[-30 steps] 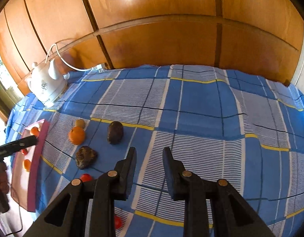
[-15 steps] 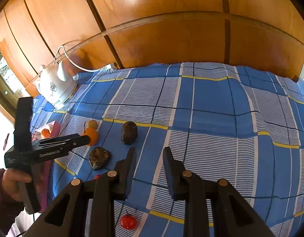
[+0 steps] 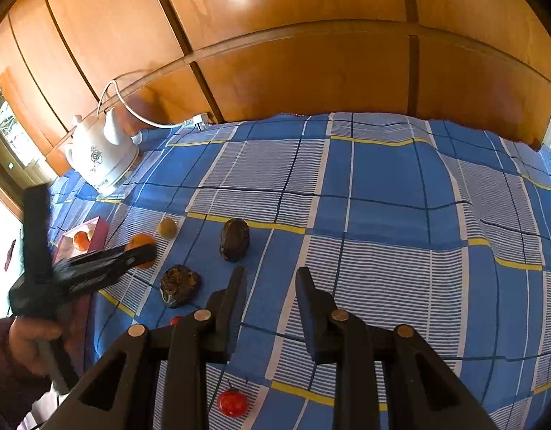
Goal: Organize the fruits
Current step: 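Grasp the tangerine with the left gripper while the right gripper grasps a dark brown dried fruit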
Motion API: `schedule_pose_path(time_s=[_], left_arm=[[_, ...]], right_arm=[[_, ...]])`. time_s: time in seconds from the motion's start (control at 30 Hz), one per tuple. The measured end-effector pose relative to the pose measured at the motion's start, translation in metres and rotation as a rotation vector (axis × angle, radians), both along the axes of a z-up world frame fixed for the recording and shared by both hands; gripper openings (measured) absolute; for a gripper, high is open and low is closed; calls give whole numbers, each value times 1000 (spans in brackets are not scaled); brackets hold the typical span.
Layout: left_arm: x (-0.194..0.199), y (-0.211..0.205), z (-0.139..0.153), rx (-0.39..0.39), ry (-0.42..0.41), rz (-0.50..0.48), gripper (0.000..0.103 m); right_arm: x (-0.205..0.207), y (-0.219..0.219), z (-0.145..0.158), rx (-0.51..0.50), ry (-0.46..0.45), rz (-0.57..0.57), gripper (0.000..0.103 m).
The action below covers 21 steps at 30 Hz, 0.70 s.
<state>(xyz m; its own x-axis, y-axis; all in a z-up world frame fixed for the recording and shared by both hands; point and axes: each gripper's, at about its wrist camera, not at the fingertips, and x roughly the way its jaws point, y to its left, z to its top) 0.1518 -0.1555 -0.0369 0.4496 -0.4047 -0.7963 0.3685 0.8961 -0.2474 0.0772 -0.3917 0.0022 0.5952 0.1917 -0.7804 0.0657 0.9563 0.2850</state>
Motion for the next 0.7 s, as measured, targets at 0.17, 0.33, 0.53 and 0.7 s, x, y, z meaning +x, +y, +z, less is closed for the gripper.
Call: schedule_pose_path(time_s=[0.17, 0.33, 0.53, 0.7], left_arm=[[-59, 11, -3, 52, -74, -11, 40], [-80, 9, -30, 88, -63, -25, 40], [-86, 14, -38, 55, -88, -17, 40], [-91, 10, -41, 81, -126, -28, 40]], right_arm=[[0, 1, -3, -2, 8, 4, 28], [2, 5, -9, -19, 29, 13, 28], [2, 7, -15, -30, 36, 25, 28], [5, 14, -19, -17, 56, 37, 28]])
